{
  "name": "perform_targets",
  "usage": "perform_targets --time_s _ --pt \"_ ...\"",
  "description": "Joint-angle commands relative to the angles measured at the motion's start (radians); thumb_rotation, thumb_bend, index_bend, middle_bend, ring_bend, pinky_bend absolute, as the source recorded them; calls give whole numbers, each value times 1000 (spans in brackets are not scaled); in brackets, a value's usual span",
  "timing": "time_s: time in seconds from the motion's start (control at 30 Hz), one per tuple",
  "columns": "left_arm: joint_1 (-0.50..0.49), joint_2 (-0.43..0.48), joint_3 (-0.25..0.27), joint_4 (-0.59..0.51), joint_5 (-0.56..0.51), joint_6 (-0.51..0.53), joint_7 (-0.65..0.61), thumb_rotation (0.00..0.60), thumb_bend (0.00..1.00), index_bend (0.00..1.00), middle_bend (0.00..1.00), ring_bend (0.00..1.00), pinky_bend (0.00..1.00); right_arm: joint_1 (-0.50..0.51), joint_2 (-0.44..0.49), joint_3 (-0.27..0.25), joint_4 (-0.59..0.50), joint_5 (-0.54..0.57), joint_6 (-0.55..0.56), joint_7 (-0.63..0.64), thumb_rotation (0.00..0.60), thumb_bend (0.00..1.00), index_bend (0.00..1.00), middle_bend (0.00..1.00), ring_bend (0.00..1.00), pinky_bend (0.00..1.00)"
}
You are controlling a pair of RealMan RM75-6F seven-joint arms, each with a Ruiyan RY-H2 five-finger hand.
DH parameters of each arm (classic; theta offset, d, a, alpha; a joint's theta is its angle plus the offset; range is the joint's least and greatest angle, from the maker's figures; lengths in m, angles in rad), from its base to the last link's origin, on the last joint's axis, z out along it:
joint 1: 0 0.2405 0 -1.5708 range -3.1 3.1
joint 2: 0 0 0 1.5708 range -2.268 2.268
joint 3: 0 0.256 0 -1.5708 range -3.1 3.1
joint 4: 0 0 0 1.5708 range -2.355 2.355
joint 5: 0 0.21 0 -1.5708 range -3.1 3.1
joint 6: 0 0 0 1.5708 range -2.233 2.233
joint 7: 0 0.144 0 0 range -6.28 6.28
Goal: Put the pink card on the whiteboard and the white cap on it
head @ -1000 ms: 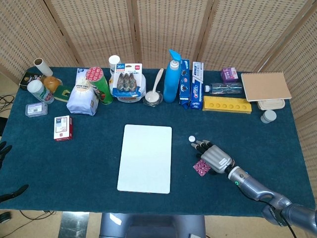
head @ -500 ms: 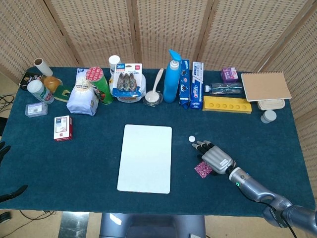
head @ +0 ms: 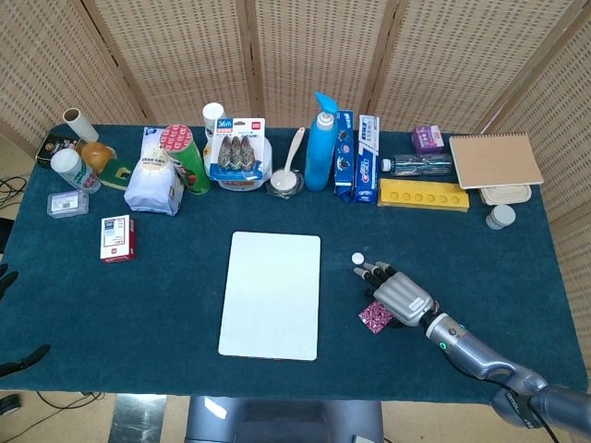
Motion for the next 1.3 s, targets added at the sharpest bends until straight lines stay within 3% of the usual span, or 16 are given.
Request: perform_targets --time_s 0.03,0.2,0.47,0.7,0.97,1.03,1.2,1.3 --pt "-1 1 0 -1 -2 -1 0 600 79 0 0 0 58 13 18 21 -45 5 9 -19 600 223 458 52 5 104" --pt "1 1 0 -1 0 2 -4 600 79 0 0 0 58 41 24 67 -132 36 -7 -81 600 228 458 53 7 114" --pt "0 2 4 0 6 -3 -1 600 79 0 0 0 58 110 -45 172 -266 188 -104 -241 600 230 458 53 9 127" --pt "2 3 10 9 20 2 -10 600 80 0 0 0 58 191 -238 279 -229 465 -164 -425 600 252 458 52 15 164" --pt "-1 14 15 20 27 1 -39 600 80 0 0 0 58 264 -345 313 -197 746 -104 -656 600 257 449 51 13 160" --pt "0 16 15 24 29 5 -47 600 79 0 0 0 58 274 -349 308 -196 798 -91 -695 600 259 398 40 7 150" --pt "-2 18 17 29 32 3 -55 600 80 0 0 0 58 291 -323 310 -237 907 -59 -737 600 258 108 6 0 131" --pt "-4 18 18 27 34 0 -50 600 79 0 0 0 58 294 -307 319 -258 938 -31 -741 600 240 58 1 0 124"
